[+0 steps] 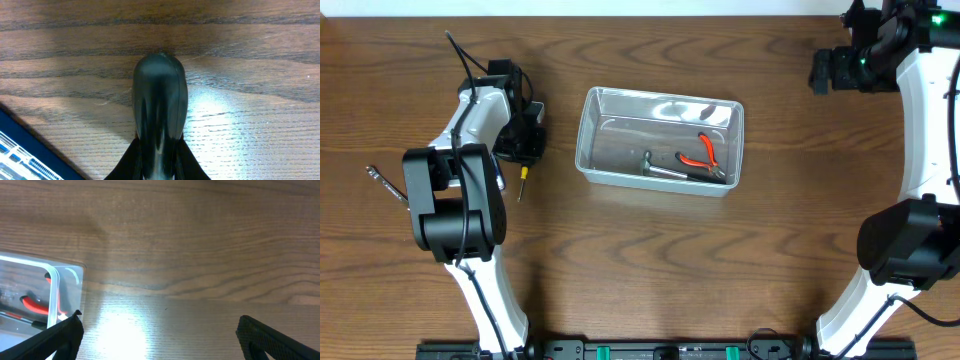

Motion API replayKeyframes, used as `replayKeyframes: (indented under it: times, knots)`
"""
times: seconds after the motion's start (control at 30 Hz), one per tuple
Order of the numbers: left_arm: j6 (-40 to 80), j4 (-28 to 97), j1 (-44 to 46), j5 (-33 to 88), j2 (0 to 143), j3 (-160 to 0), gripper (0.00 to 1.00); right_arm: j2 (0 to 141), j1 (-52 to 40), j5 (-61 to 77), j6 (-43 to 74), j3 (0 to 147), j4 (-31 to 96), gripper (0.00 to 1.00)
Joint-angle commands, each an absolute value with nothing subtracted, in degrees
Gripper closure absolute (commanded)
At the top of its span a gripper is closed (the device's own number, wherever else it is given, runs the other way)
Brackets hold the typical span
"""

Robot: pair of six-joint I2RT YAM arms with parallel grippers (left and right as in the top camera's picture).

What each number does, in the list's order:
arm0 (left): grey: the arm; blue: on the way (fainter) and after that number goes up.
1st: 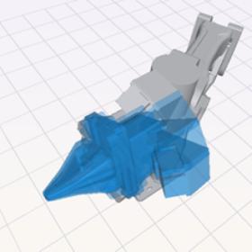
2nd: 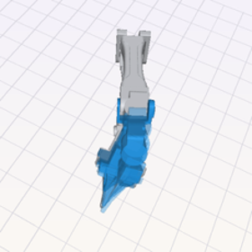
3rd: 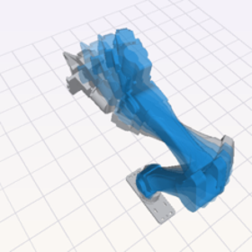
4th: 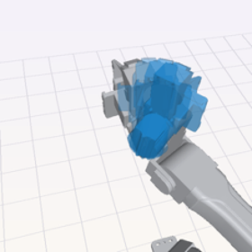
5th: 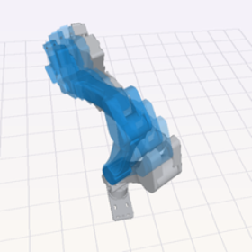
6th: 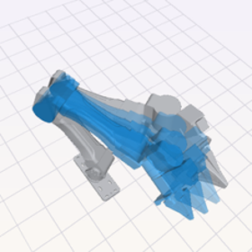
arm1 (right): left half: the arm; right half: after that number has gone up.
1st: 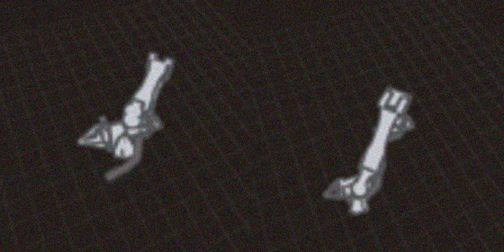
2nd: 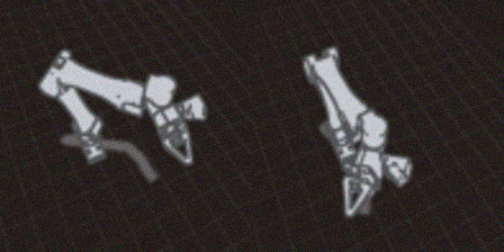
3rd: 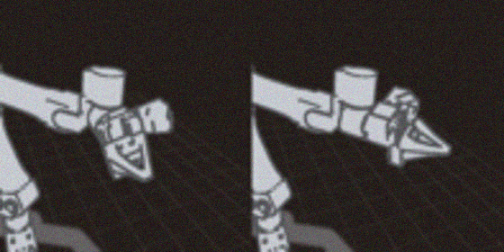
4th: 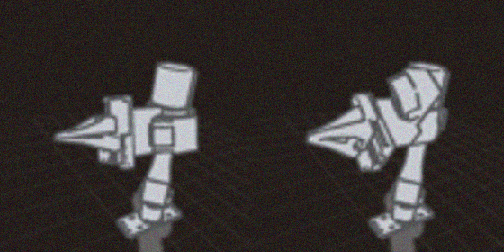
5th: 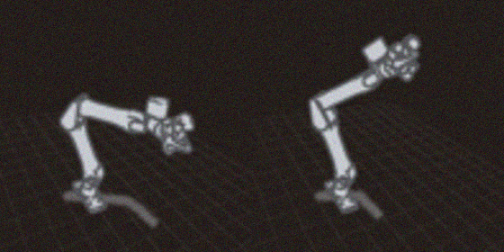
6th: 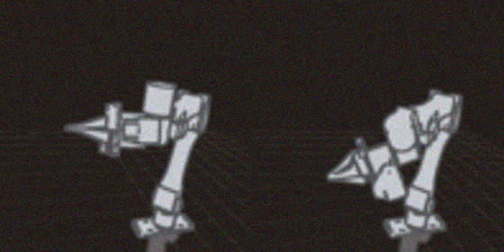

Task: Pack container
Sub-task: 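Grasp the black-yellow screwdriver handle with the left gripper, then carry the screwdriver into the container and release it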

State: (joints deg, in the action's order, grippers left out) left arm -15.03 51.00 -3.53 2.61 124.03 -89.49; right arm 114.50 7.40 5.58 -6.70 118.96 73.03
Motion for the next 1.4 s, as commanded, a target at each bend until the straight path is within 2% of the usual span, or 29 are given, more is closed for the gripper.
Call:
replayKeyframes:
  times: [0.0,0.13,0.4,0.6,0.7,0.83,0.97,1.37]
  knots:
    - [-15.0,51.5,-3.4,0.7,125.5,-89.2,0.94,114.7,7.9,6.0,-7.4,119.1,73.1,0.01]
    - [-11.6,53.2,-3.4,-4.0,123.6,-90.3,0.94,114.7,7.9,6.0,-7.4,119.1,73.1,0.01]
    - [-10.6,65.3,-1.2,-3.5,112.0,-104.5,0.94,114.7,7.9,6.0,-7.4,119.1,73.1,0.01]
    - [-27.2,63.6,10.1,-3.2,101.6,-109.2,0.94,114.7,7.9,6.0,-7.4,119.1,73.1,0.01]
    - [-37.6,63.1,17.3,1.8,99.8,-109.2,0.94,114.7,7.9,6.0,-7.4,119.1,73.1,0.01]
    - [-47.9,62.5,25.4,10.0,101.0,-108.6,0.94,114.7,7.8,6.1,-7.3,119.1,73.1,0.01]
    - [-51.0,62.0,30.0,10.1,105.3,-107.6,0.94,114.7,7.8,6.1,-7.3,119.1,73.1,0.01]
    - [-51.2,61.8,30.9,10.1,123.2,-107.4,0.94,114.7,7.9,6.0,-7.4,119.1,73.2,0.01]
